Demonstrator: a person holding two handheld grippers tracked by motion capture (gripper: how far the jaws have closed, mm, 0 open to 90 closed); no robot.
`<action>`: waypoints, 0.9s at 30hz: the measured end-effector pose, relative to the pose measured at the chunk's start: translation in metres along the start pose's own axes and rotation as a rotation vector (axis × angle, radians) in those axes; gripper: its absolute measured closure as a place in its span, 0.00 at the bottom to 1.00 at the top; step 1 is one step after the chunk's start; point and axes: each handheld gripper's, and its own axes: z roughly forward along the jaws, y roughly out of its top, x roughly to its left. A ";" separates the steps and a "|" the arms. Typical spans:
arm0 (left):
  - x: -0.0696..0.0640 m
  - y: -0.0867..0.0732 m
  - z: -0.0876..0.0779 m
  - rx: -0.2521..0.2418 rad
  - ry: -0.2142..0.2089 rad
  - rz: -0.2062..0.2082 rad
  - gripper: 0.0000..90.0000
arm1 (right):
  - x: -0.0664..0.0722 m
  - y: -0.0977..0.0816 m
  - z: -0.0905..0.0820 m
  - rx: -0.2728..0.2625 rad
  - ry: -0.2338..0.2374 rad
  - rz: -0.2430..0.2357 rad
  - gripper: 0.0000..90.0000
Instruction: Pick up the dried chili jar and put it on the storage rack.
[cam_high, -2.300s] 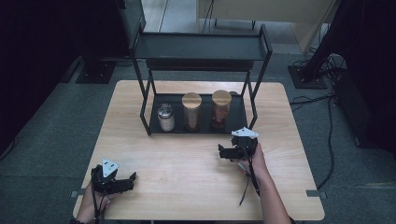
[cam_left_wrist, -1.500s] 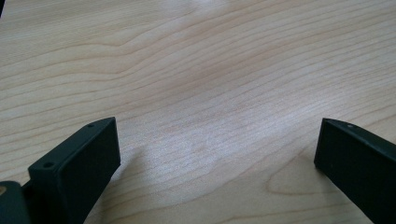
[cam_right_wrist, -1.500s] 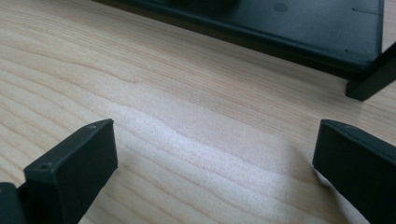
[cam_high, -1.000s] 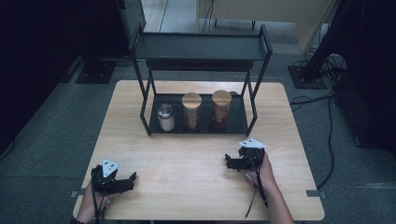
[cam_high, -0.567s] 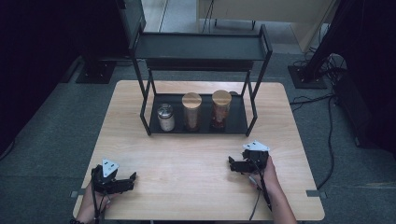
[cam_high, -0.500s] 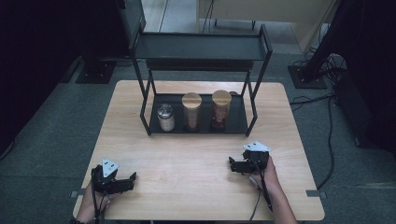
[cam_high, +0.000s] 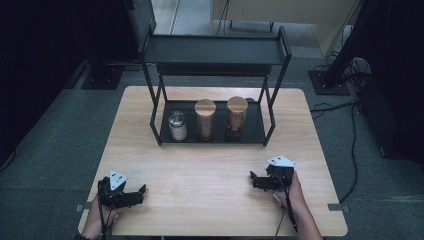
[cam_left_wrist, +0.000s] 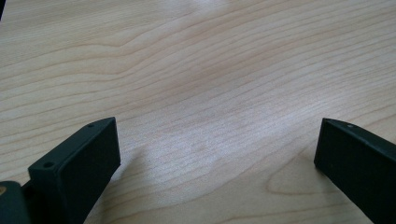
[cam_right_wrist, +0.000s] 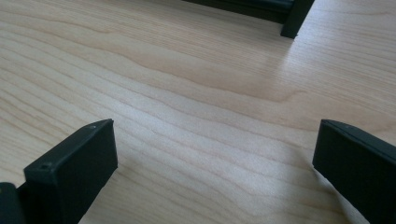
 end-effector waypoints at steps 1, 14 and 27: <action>0.000 0.000 0.000 0.000 0.000 0.000 0.01 | 0.000 -0.001 -0.001 -0.001 -0.001 0.002 0.00; 0.000 0.000 0.000 0.000 0.000 0.000 0.01 | -0.008 -0.010 -0.011 0.005 -0.007 0.010 0.00; 0.000 0.000 0.000 0.000 0.000 0.000 0.01 | -0.017 -0.018 -0.020 0.007 -0.021 0.018 0.00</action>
